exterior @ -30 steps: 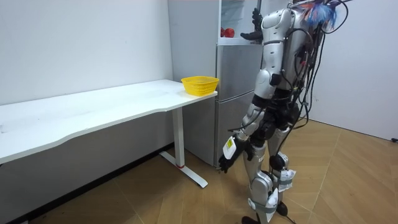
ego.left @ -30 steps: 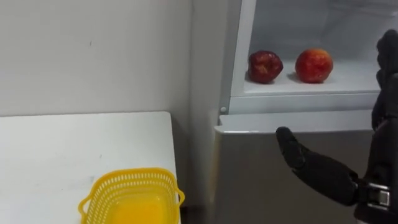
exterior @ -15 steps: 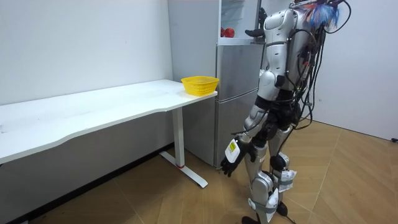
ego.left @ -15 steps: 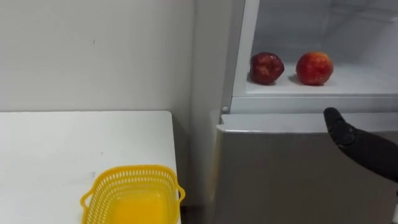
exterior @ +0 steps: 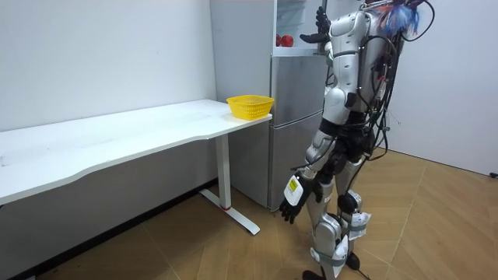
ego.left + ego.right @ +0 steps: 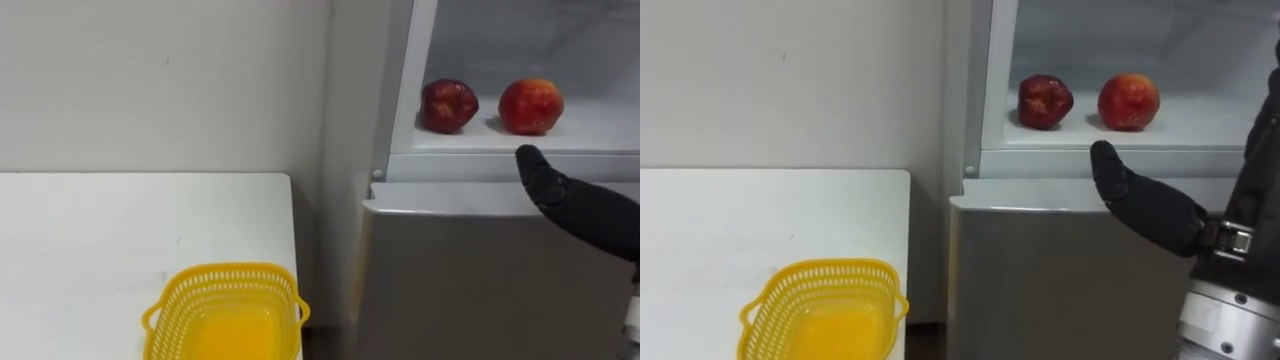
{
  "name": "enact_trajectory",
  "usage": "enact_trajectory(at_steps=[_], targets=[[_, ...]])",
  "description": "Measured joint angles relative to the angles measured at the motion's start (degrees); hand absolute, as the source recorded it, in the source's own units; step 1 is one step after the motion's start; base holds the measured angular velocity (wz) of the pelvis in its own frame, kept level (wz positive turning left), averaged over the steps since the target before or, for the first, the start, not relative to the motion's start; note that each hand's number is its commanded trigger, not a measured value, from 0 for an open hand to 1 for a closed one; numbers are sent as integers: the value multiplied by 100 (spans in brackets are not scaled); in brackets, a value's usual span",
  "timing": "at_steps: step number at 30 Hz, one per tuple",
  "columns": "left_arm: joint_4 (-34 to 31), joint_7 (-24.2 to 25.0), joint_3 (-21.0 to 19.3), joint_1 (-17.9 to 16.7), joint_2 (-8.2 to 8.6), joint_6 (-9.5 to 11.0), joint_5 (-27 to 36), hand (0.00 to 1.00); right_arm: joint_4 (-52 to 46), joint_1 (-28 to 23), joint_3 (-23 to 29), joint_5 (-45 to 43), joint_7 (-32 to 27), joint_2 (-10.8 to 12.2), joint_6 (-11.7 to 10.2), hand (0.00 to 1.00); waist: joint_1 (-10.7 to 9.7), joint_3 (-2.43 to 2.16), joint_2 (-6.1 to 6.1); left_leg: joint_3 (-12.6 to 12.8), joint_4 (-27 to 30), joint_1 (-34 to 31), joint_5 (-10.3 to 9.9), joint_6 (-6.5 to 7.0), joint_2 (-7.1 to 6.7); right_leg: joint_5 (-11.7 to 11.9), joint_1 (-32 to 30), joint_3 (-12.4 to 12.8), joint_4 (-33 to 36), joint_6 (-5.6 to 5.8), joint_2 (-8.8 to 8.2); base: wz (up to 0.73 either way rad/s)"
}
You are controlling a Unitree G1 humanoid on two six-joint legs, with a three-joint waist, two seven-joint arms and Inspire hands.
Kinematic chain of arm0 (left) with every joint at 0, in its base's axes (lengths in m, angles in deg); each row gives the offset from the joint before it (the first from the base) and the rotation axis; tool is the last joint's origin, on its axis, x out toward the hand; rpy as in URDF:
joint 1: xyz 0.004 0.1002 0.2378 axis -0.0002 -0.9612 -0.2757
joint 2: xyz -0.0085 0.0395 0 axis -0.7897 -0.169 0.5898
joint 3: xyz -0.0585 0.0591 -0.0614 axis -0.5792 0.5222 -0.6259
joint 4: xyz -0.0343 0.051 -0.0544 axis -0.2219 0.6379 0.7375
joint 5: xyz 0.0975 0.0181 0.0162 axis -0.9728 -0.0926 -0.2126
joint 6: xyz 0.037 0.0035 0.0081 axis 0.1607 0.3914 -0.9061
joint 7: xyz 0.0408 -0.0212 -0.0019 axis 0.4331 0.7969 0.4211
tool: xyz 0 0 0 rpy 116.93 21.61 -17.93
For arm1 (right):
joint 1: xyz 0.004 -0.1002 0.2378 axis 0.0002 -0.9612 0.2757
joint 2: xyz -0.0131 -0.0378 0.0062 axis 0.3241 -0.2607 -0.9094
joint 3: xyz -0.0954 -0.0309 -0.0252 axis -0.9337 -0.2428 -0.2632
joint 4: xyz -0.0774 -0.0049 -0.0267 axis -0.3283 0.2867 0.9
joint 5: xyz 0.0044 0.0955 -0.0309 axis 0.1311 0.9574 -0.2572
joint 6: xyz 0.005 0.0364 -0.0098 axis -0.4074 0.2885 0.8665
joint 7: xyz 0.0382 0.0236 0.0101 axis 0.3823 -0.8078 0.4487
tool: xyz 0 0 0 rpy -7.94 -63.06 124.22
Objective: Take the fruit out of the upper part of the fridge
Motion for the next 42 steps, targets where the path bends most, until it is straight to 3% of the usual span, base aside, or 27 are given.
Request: enact_trajectory(at_steps=[7, 12, 17, 24, 28, 32, 37, 42], targets=[[-147, 67, -3, -53, -9, -8, -16, 0, 8, 269, 8, 47, 10, 0, 0, 0, -4, -2, -1, -28, 37, 29, 3, -3, 0, 1, 92, -39, -4, -2, -9, 2], [-184, 99, -2, -23, -2, -85, -372, 0, 453, 508, 51, 146, 190, 0, 6, 0, 0, 2, -14, -51, 84, 49, 3, -3, -7, 2, 165, -90, -9, -4, -23, 6], [-184, 141, -4, 20, -1, -93, -440, 0, 1032, 561, 167, 398, 413, -4, 131, 0, 12, 6, -34, -144, 94, 29, 4, -2, -27, 2, 171, -91, -8, -3, -33, 6], [-184, 376, -10, 67, -11, -123, -468, 0, 1081, 653, 178, 602, 639, -16, 244, 0, 15, 5, -57, -151, 92, -31, 5, 0, -42, 0, 126, -150, -10, -2, -49, 0], [-186, 405, -9, 125, -22, -122, -612, 0, 1116, 849, 159, 601, 680, -227, 257, 0, 28, 0, -84, -159, 97, -60, 12, 10, -52, -1, 69, -158, 13, 0, -62, 0], [-185, 386, -8, 119, -43, -126, -615, 0, 1117, 1132, 159, 596, 664, -478, 326, 0, 33, 24, -129, -170, 87, -67, 12, 10, -50, -2, 80, -181, 14, 3, -62, 0], [-186, 391, -8, 120, -99, -127, -615, 0, 1222, 1303, 160, 284, 613, -488, 374, 0, 38, 59, -212, -193, 96, -75, 12, 10, -51, -2, 81, -215, 25, 3, -69, 1], [-175, 401, -9, 148, -111, -128, -615, 0, 1248, 1303, 160, 152, 620, -506, 381, 0, 141, 45, -245, -215, 120, -77, 12, 11, -57, -5, 73, -218, 86, 7, -78, 1]])
